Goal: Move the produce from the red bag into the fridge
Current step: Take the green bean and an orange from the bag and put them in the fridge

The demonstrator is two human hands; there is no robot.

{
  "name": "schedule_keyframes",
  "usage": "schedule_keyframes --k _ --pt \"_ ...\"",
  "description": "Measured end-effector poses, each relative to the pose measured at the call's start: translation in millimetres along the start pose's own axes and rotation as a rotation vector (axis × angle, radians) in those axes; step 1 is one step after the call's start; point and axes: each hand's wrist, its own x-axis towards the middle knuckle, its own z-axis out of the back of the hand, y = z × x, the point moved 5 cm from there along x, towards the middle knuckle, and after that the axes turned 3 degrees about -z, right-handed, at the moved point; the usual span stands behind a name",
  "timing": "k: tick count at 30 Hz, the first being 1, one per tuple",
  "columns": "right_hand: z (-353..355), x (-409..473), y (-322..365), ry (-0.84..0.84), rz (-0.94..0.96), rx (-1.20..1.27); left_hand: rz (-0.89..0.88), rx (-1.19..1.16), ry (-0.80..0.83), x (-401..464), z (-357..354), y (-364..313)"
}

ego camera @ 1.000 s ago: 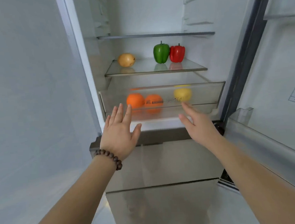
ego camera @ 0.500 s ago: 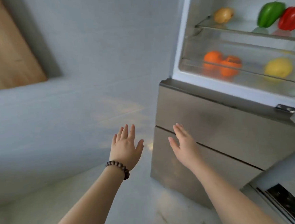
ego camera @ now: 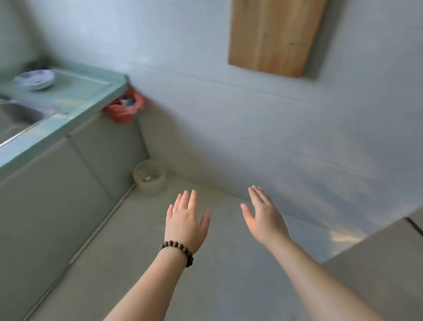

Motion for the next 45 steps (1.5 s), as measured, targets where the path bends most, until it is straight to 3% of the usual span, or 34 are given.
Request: schedule_keyframes --k 13,24,33,45 --pt "-218.8 -74.1 338.1 0.39 0.509 0.067 0.632 0.045 -0.289 -185.9 161.7 319.3" --pt "-323.4 -168.3 536.9 0.613 0.807 0.136 0.96 0.082 -0.499 -330.5 255.9 462.4" --pt "-404.7 -171.9 660.5 0.7 0.963 0.137 1.123 0.097 -0.549 -350.0 295.1 563.5" --pt "-508.2 -101.2 857.3 0.763 1.072 0.163 1.208 0.146 -0.604 -291.4 408.1 739.4"
